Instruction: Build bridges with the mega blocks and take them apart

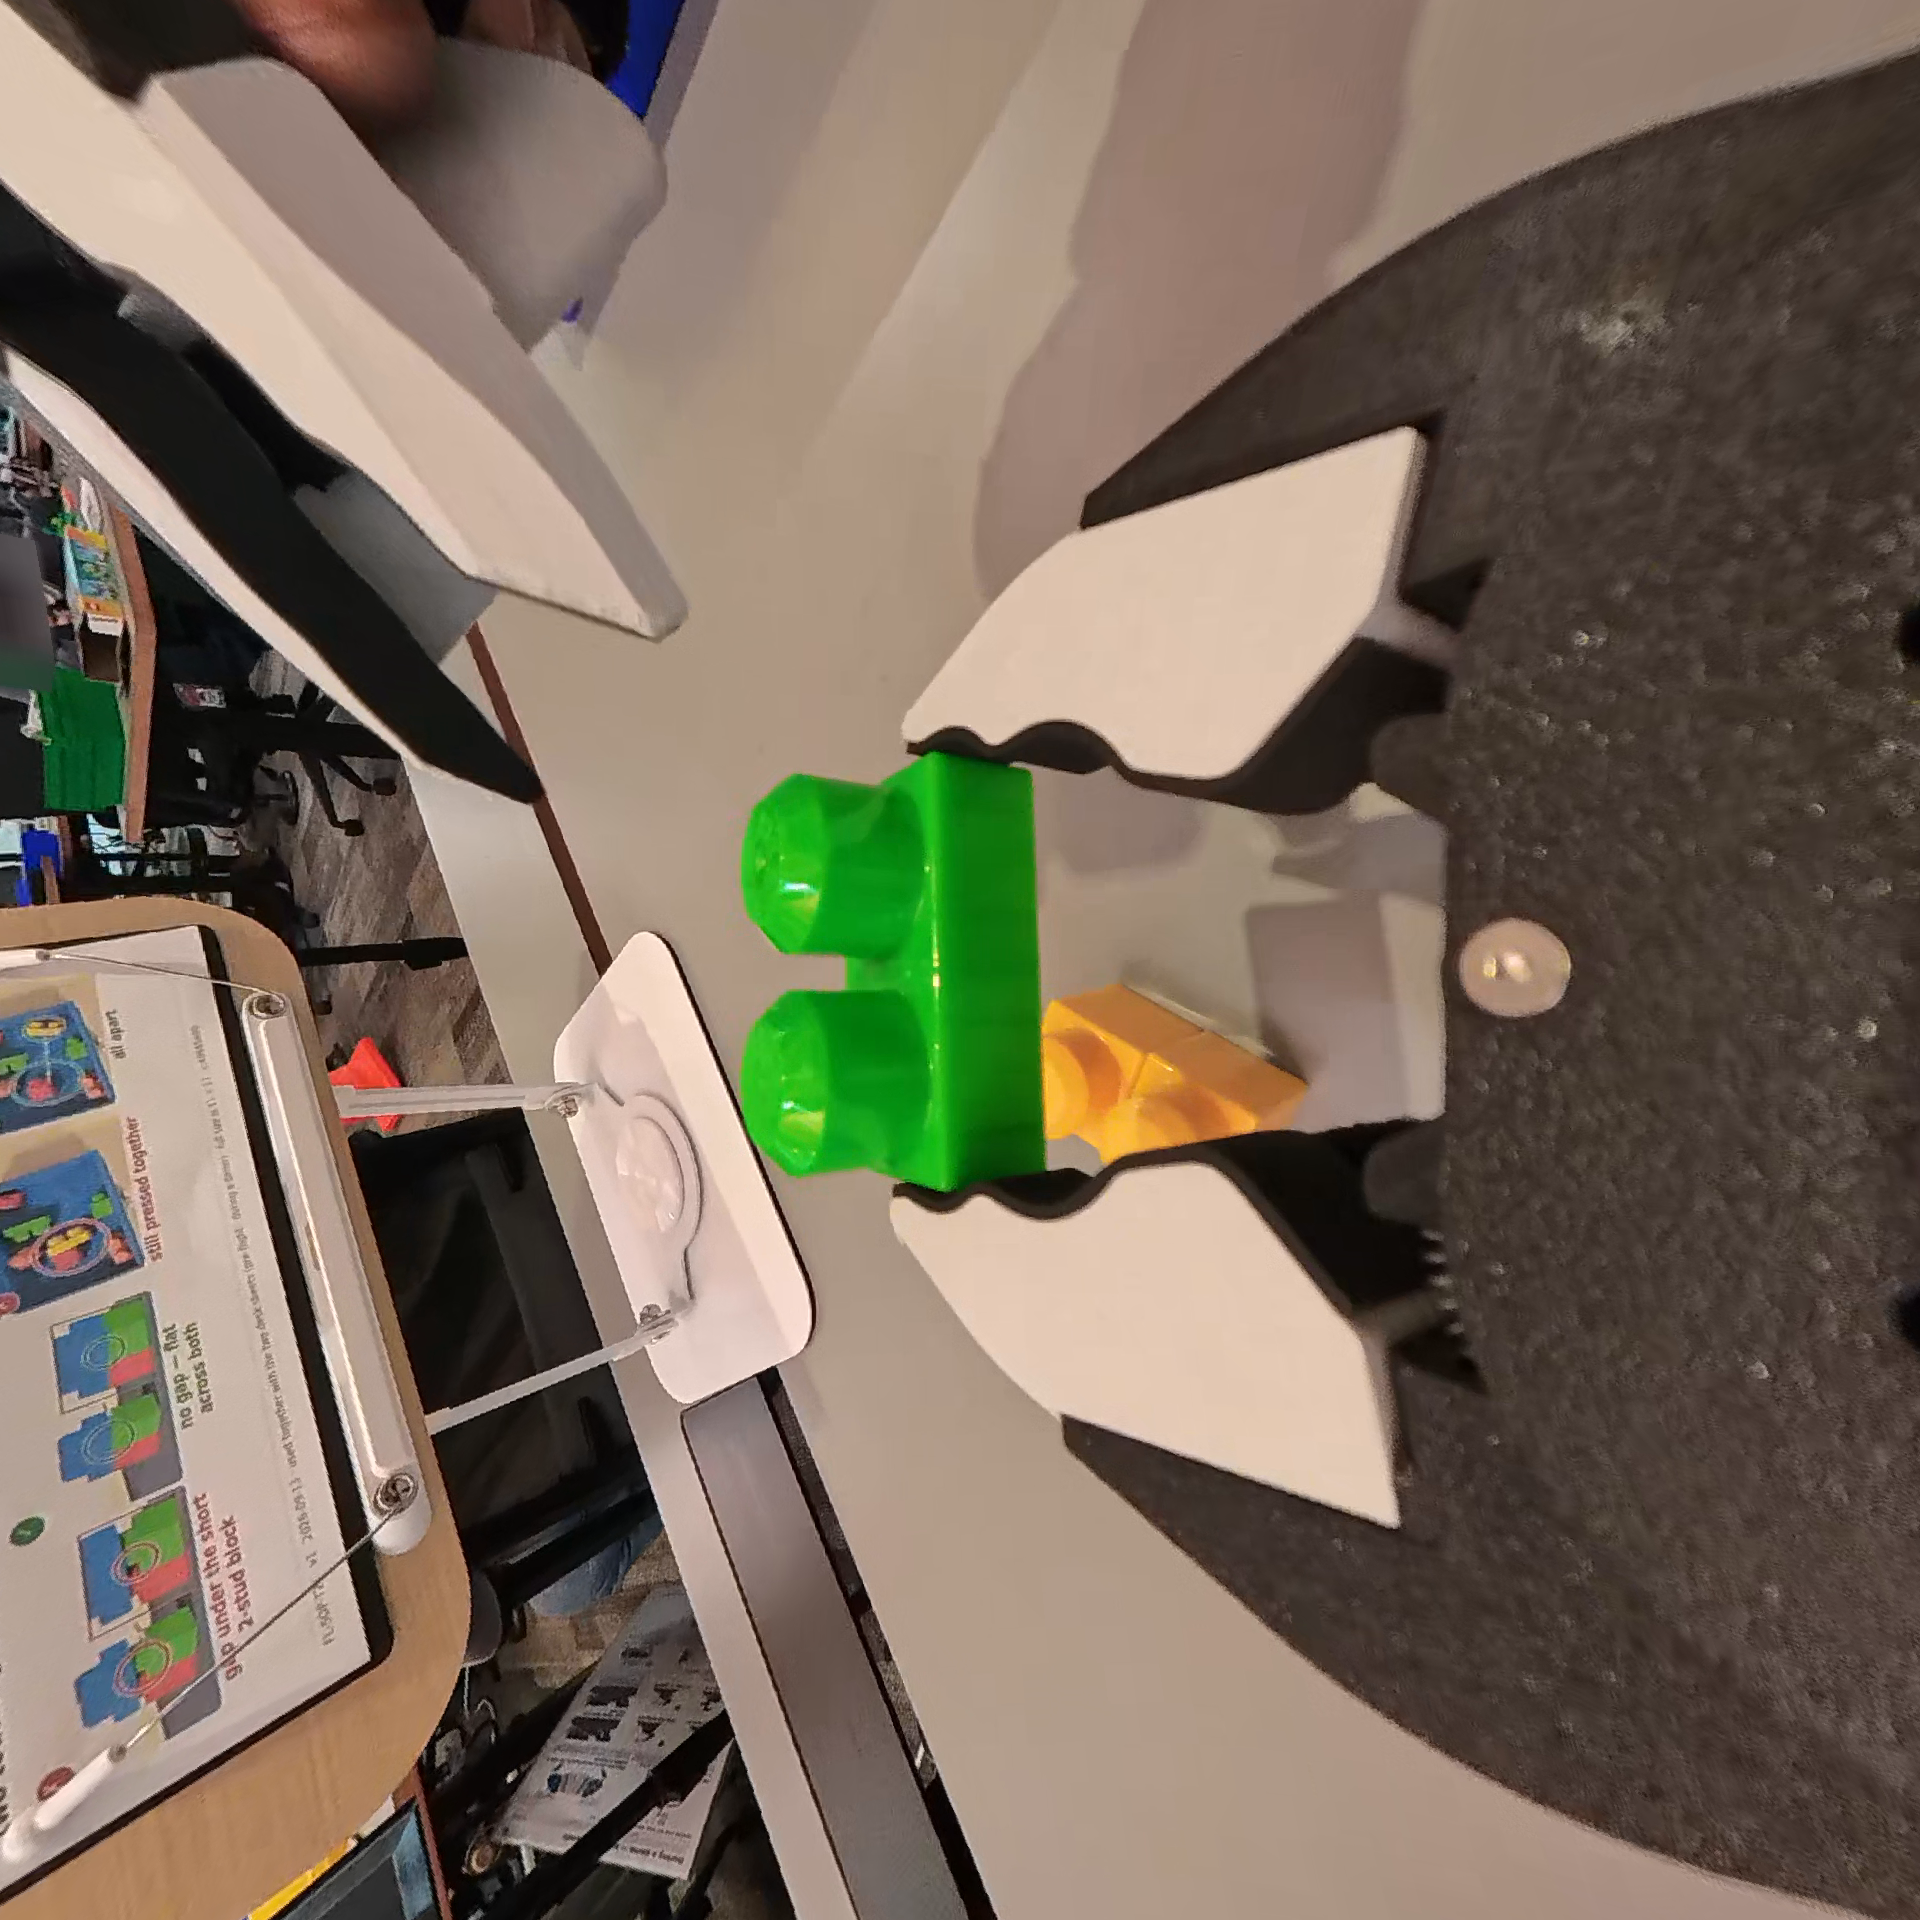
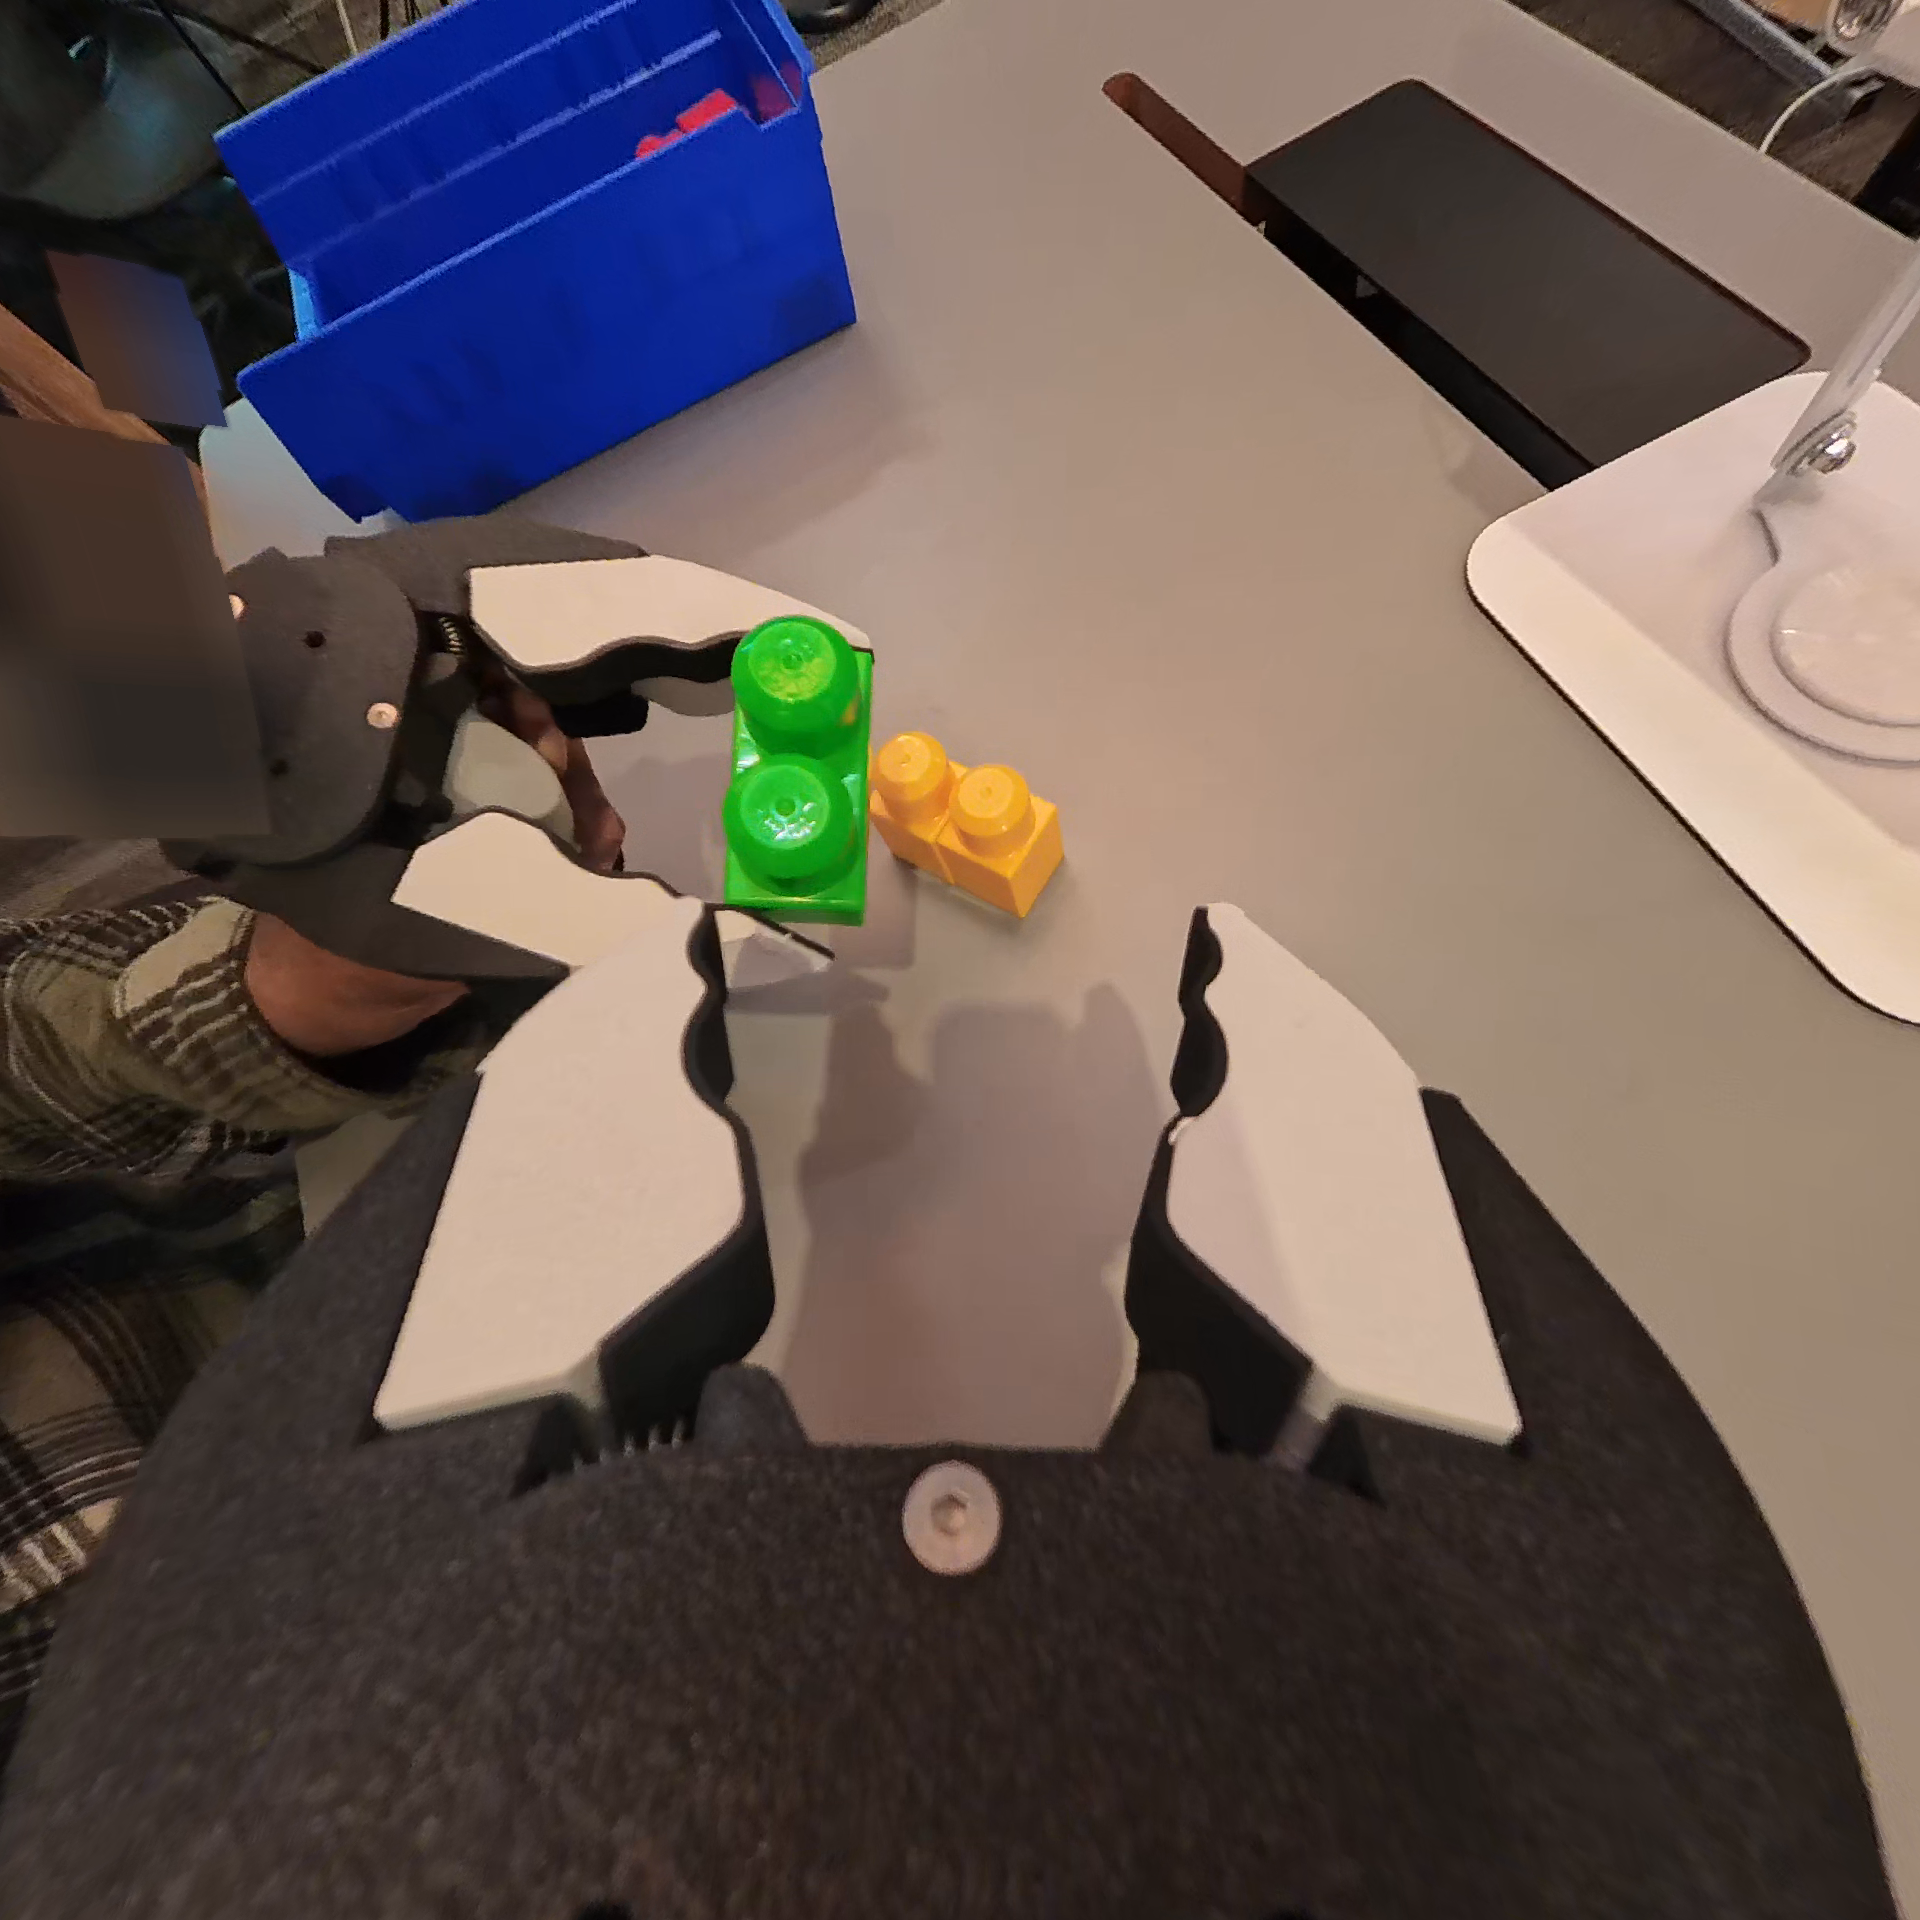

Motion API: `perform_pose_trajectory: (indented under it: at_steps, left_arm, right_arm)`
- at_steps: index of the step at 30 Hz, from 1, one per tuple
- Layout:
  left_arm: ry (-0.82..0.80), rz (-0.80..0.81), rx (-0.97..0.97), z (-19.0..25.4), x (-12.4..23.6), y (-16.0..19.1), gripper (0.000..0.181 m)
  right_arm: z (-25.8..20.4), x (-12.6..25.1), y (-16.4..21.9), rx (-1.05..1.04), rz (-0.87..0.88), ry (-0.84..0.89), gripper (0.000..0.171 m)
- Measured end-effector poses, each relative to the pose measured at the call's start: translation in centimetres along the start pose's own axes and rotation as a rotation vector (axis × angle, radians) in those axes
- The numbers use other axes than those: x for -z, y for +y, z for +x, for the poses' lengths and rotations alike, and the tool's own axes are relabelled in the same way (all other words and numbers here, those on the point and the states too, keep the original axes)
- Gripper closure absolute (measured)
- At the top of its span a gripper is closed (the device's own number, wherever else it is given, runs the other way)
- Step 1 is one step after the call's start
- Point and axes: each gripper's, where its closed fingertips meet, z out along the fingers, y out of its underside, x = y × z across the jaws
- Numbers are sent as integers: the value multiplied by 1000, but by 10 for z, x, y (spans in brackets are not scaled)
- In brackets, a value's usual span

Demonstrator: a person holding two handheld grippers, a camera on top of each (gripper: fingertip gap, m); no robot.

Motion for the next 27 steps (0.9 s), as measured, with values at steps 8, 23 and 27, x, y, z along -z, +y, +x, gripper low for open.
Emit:
perform_pose_trajectory:
  at_steps: [8,23,27]
  left_arm:
    - [-25,-9,30,-11,2,5,106]
    - [-74,63,92,-27,10,-4,106]
    - [67,87,-36,-30,18,-14,106]
  right_arm:
    - [-1,0,5,-15,22,-6,85]
    - [-1,27,27,-28,81,-9,86]
    - [3,35,36,-40,88,-8,86]
